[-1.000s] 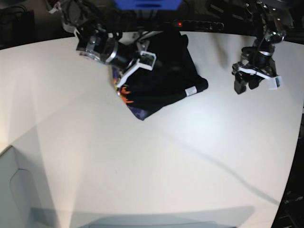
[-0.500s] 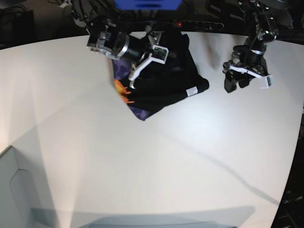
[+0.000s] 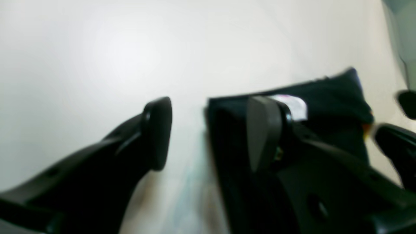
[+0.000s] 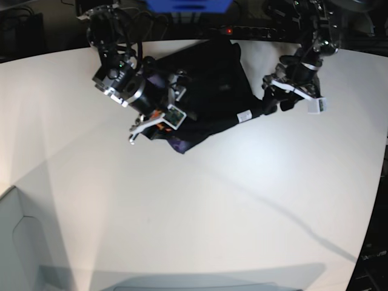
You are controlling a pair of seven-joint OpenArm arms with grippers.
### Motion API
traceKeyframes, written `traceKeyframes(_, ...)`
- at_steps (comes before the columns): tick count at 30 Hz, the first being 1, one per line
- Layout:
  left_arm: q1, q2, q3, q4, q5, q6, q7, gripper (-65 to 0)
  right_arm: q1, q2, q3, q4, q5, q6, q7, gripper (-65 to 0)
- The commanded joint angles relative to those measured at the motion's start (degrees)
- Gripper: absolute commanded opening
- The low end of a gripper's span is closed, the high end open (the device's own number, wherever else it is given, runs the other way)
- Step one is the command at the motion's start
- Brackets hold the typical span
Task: Fold the T-shirt properly
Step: 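Grasp the bundle's side with the left gripper and drag it flat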
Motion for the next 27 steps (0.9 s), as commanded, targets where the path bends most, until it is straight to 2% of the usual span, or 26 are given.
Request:
traceKeyframes(1,-0.3,-0.4,0.7,0.7,-0.2,0.0,-1.2,-29.3,0.3,-0.4,0.6,1.0,1.1,0.2,1.9,-28.5)
traceKeyframes(4,-2.9,-0.4,3.0,-1.9,-0.2,0.0,-1.2,-29.3,-0.1,-0.4,2.3,1.0,1.1,0.2,1.9,-28.5)
traceKeyframes(11,-12.8,-0.4,7.2,-15.6,-0.2,0.0,-1.2,-29.5,-0.4,-0.5,7.2,1.0,1.0,0.2,1.9,-28.5)
traceKeyframes(19,-28.2,-0.4,16.0,-30.6,-0.2,0.0,-1.8,-29.4,-0.4,-0.6,12.4,0.8,1.0,0.2,1.8,-28.5)
traceKeyframes(22,-33.8,1.1,18.7,-36.2,-0.2,0.0,-1.8,-29.4,-0.4,-0.9,14.7,0.8,1.0,0.2,1.2,-28.5)
traceKeyframes(25,-36.5,1.9,19.1,-36.4,-0.7,0.0,-1.1,-29.4,0.3,-2.6,18.7,0.8,1.1,0.2,-1.7,-28.5)
traceKeyframes(27,-36.6,1.9,19.1,-31.8,-0.7,0.0,-1.1,-29.4,0.4,-3.5,21.0,0.9,1.1,0.2,-2.1,-28.5)
